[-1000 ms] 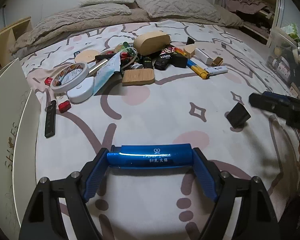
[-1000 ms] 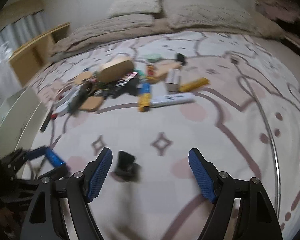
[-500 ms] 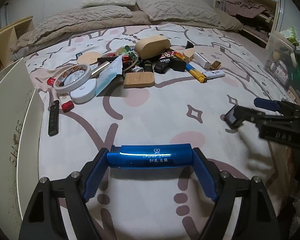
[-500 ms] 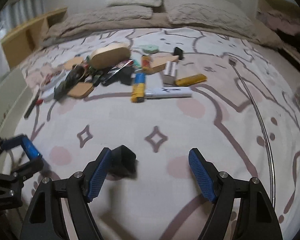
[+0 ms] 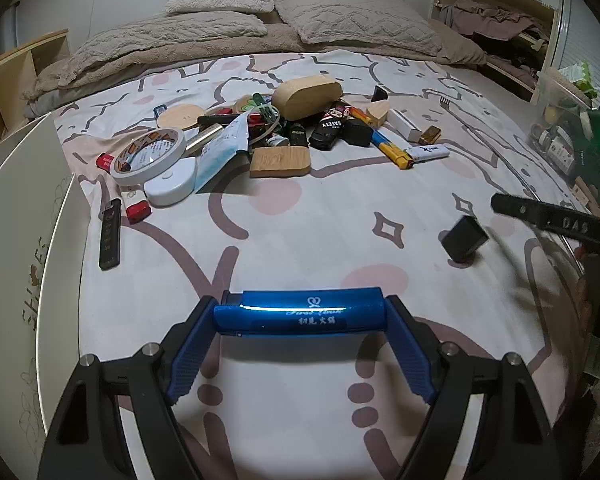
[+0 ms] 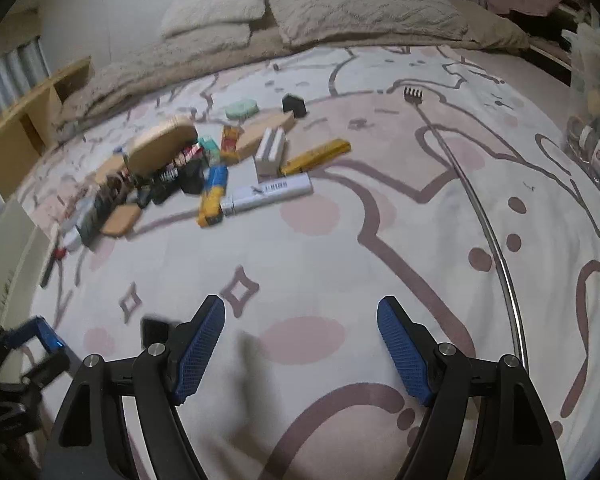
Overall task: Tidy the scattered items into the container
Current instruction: 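Lift the blue lighter with the left tool while the right tool carries the holder, then carry the blue lighter and black holder in both tools toward the white box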
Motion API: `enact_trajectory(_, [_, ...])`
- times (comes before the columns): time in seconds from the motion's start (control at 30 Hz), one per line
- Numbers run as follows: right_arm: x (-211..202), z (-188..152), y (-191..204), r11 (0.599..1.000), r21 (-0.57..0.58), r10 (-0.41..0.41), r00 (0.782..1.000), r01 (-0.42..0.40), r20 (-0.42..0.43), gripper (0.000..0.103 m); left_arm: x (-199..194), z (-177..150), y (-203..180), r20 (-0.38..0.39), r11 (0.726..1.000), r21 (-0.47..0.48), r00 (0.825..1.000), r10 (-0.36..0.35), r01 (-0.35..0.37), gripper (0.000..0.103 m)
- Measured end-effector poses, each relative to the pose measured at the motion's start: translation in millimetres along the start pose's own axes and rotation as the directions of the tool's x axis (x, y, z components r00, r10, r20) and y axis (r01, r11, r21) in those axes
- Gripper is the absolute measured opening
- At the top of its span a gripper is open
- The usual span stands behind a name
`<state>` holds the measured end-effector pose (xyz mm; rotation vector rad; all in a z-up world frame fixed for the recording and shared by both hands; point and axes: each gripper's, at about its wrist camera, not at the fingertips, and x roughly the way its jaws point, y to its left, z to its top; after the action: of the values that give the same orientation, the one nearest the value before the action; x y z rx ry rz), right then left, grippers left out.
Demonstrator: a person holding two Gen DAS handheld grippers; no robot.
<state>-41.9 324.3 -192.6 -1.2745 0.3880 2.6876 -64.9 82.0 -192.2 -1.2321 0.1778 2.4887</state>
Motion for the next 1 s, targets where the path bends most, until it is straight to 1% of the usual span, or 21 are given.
enact_trajectory(0.07, [-11.4, 1.6, 4.3, 0.998, 0.004, 0.070, 0.996, -0.070, 0.061, 0.079, -0.6, 0.1, 0.1, 0.002, 1.000, -0.002, 1.000, 0.000, 0.000, 0.082])
enact_trajectory(0.1, [-14.1, 2.2, 7.7, 0.996, -0.005, 0.089, 0.993, -0.089, 0.077, 0.079, -0.8, 0.1, 0.1, 0.003, 1.000, -0.003, 1.000, 0.000, 0.000, 0.082])
enact_trajectory(0.17, [-20.7, 1.0, 21.9, 0.991, -0.064, 0.124, 0.988, -0.118, 0.097, 0.079, -1.4, 0.7, 0.5, 0.004, 1.000, -0.005, 1.000, 0.000, 0.000, 0.082])
enact_trajectory(0.2, [-21.6, -1.0, 31.1, 0.987, -0.105, 0.134, 0.987, -0.125, 0.091, 0.079, -1.9, 0.7, 0.9, 0.005, 1.000, -0.006, 1.000, 0.000, 0.000, 0.082])
enact_trajectory(0.27, [-16.7, -7.9, 50.7, 0.976, -0.174, 0.137, 0.990, -0.128, 0.043, 0.079, -3.2, 0.7, 2.0, 0.007, 1.000, -0.011, 1.000, -0.001, 0.001, 0.082])
enact_trajectory(0.33, [-7.3, -13.8, 61.5, 0.969, -0.196, 0.151, 0.988, -0.152, -0.021, 0.078, -4.5, 0.8, 3.4, 0.009, 1.000, -0.016, 1.000, -0.003, 0.003, 0.082])
enact_trajectory(0.4, [1.6, -19.2, 64.7, 0.967, -0.171, 0.176, 0.981, -0.187, -0.077, 0.078, -6.2, 0.7, 4.4, 0.013, 1.000, -0.021, 1.000, -0.005, 0.005, 0.082])
enact_trajectory(0.47, [6.6, -20.1, 62.6, 0.972, -0.126, 0.188, 0.977, -0.199, -0.096, 0.078, -7.8, 1.0, 5.1, 0.016, 1.000, -0.026, 1.000, -0.008, 0.008, 0.082])
enact_trajectory(0.5, [10.2, -19.9, 59.9, 0.973, -0.097, 0.201, 0.974, -0.212, -0.108, 0.070, -8.6, 1.2, 5.2, 0.018, 1.000, -0.028, 1.000, -0.009, 0.010, 0.082])
enact_trajectory(0.53, [12.6, -20.0, 58.7, 0.972, -0.085, 0.209, 0.971, -0.219, -0.115, 0.064, -9.2, 1.6, 5.2, 0.020, 1.000, -0.028, 1.000, -0.011, 0.011, 0.082])
enact_trajectory(0.57, [15.3, -20.1, 58.0, 0.972, -0.078, 0.210, 0.970, -0.221, -0.121, 0.054, -9.5, 1.8, 5.0, 0.021, 1.000, -0.029, 1.000, -0.012, 0.013, 0.082])
enact_trajectory(0.67, [17.2, -22.0, 63.1, 0.976, -0.098, 0.184, 0.976, -0.196, -0.117, 0.050, -10.5, 1.7, 3.9, 0.023, 1.000, -0.027, 1.000, -0.015, 0.016, 0.082])
enact_trajectory(0.73, [18.7, -22.4, 67.2, 0.974, -0.113, 0.181, 0.976, -0.194, -0.119, 0.045, -11.1, 1.4, 3.2, 0.023, 1.000, -0.025, 1.000, -0.015, 0.016, 0.082])
enact_trajectory(0.8, [19.9, -23.5, 69.3, 0.978, -0.136, 0.145, 0.983, -0.159, -0.111, 0.031, -11.1, 1.4, 2.9, 0.024, 1.000, -0.026, 1.000, -0.015, 0.016, 0.082])
enact_trajectory(0.93, [17.4, -24.2, 71.4, 0.976, -0.169, 0.123, 0.988, -0.136, -0.090, 0.030, -12.6, 1.7, 1.9, 0.030, 1.000, -0.027, 0.999, -0.015, 0.016, 0.082])
enact_trajectory(0.97, [16.0, -24.3, 71.5, 0.976, -0.171, 0.122, 0.989, -0.135, -0.082, 0.024, -13.4, 1.9, 1.8, 0.032, 0.999, -0.028, 0.999, -0.015, 0.016, 0.082])
enact_trajectory(1.0, [13.8, -23.8, 71.4, 0.976, -0.167, 0.128, 0.989, -0.139, -0.074, 0.024, -14.6, 2.3, 1.8, 0.035, 0.999, -0.029, 0.999, -0.015, 0.016, 0.082])
